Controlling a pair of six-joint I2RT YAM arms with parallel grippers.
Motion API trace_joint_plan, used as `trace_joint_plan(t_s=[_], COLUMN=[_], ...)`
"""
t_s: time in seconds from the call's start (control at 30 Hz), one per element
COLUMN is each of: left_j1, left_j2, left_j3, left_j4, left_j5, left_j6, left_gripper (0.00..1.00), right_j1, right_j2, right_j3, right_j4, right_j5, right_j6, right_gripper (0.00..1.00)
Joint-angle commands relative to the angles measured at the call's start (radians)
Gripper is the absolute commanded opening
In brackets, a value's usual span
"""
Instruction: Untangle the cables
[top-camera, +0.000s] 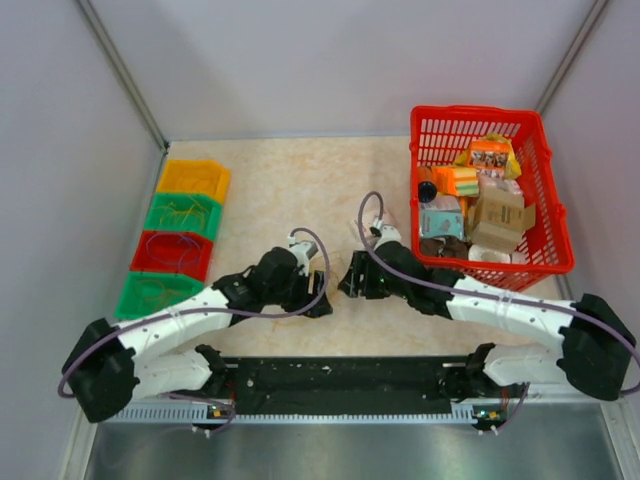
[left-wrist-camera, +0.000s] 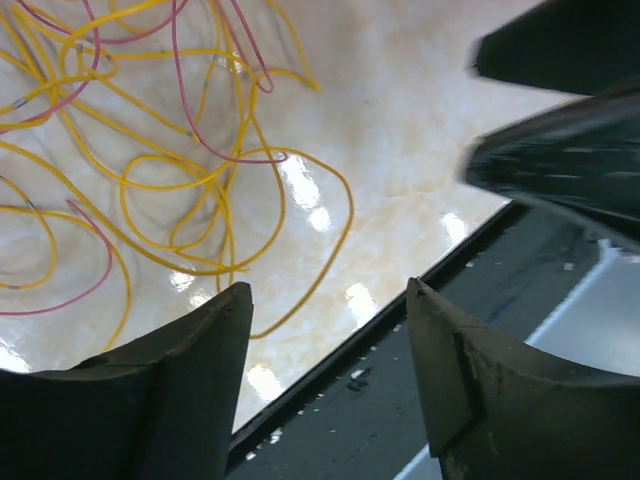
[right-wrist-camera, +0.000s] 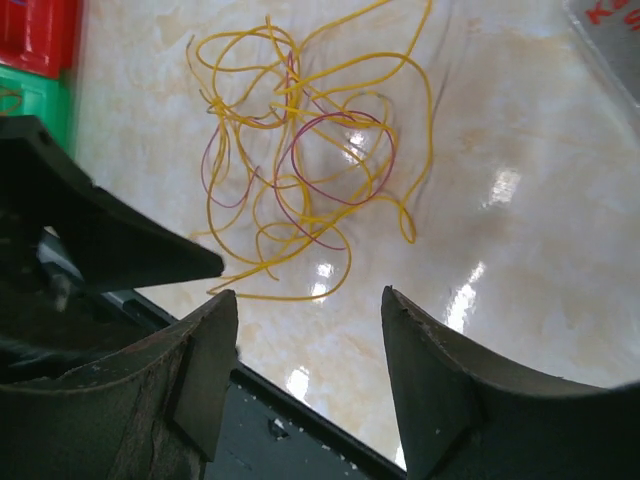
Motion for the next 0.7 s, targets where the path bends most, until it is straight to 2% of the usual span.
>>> trace_joint_plan(t_s=[0.0,0.07,0.13,0.2,0.23,0.3,0.37,0.5,0.67], left_j1=[-0.086,-0.106,-0.125,-0.148,-0.162,-0.175,-0.173,-0.17,-0.169], left_j2=[0.126,0.163,0.192,0.212,0.213,0.181,0.076,-0.151,-0.172], left_j3=[0.122,0.136,0.144,0.17,0.19,0.239,0.289,0.418,0.657], left_j4=[-0.063,-0.072,-0.071,-0.093,-0.124,-0.187,-0.241,-0.23,-0.366], left_j5=[-0.2,-0.227,-0.276,-0.301,-0.321,-0.353,-0.372,-0.364,-0.418], left_j6=[0.071,0.071,0.071,0.07,0.064,0.056,0.058,0.116,0.128], left_gripper=[0.6,0.56,0.44,0.12,0.0,0.0,0.0,0.0,0.0], right_j1=[-0.006,-0.009,-0.011,-0.012,-0.012,-0.012,-0.012,-0.011,-0.003], right_j2=[-0.18,-0.242,-0.279,-0.296,-0.299,-0.296,-0.288,-0.282,-0.276], right_j3=[0.073,0.072,0.07,0.066,0.06,0.049,0.04,0.027,0.02], right_j4=[-0.166,-0.176,-0.176,-0.174,-0.176,-0.163,-0.119,-0.032,0.077], right_j5=[0.144,0.153,0.145,0.142,0.141,0.119,0.049,-0.123,-0.241], right_j6=[0.045,0.028,0.008,-0.013,-0.021,-0.041,-0.102,-0.248,-0.363], right_gripper=[0.59,0.59,0.58,0.58,0.58,0.59,0.61,0.65,0.7])
